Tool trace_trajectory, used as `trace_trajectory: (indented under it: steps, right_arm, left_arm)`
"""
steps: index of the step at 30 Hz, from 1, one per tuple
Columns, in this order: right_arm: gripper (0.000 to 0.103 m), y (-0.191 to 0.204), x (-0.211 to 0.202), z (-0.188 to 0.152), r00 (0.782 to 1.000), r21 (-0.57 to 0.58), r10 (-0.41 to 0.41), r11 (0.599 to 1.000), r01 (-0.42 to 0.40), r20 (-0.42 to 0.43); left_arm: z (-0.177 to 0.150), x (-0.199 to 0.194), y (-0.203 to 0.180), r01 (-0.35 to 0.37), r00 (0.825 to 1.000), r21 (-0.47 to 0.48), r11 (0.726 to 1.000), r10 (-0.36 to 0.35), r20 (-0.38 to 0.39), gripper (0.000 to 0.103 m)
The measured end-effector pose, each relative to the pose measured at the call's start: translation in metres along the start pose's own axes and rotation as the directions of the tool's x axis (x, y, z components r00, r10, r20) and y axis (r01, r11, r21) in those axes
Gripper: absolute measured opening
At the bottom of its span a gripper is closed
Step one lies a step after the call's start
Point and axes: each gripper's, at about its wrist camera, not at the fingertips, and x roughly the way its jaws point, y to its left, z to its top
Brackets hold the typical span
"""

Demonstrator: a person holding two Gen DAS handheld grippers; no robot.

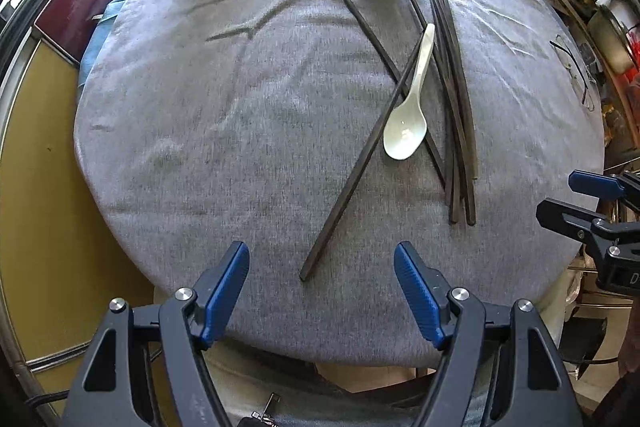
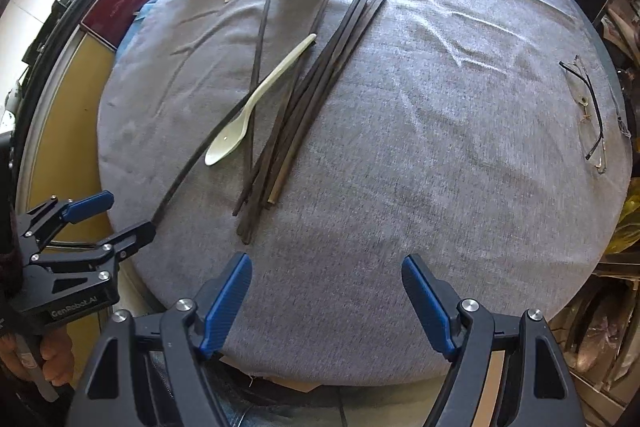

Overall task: Organize utensils
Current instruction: 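Withdraw both tools back over the remaining chopsticks and spoon, then close the right tool on the bundle of dark chopsticks while the left tool approaches the spoon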

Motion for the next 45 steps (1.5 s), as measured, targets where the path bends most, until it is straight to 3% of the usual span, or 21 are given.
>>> trace_trajectory:
  steps: [13,20,29,36,45]
  right_arm:
    - [0.079,-0.015,-0.015,0.009,0.999,0.023,0.003,1.0,-0.005,0.052]
    - [0.068,-0.017,-0.018,0.002,0.999,0.026,0.016,1.0,-0.017,0.05]
    - [0.068,-0.018,-0.015,-0.001,0.998,0.039,0.032,0.999,-0.034,0.052]
    - [0.059,-0.025,-0.005,0.021,0.998,0.056,0.041,0.997,-0.044,0.046]
    - [0.047,-0.024,0.024,0.06,0.998,0.045,0.058,0.997,-0.058,0.006]
  left_arm:
    - [0.014,-0.012,-0.002,-0.002,1.0,0.001,1.0,0.002,0.031,0.075]
    - [0.007,-0.015,-0.01,0.004,1.0,0.01,1.0,-0.004,0.031,0.075]
    - [0.0,-0.01,-0.009,0.008,1.0,0.006,1.0,-0.008,0.026,0.075]
    - [0.015,-0.003,-0.008,0.011,0.999,0.015,1.0,-0.012,0.038,0.075]
    - [0.038,0.021,-0.006,0.015,1.0,0.016,1.0,-0.015,-0.003,0.075]
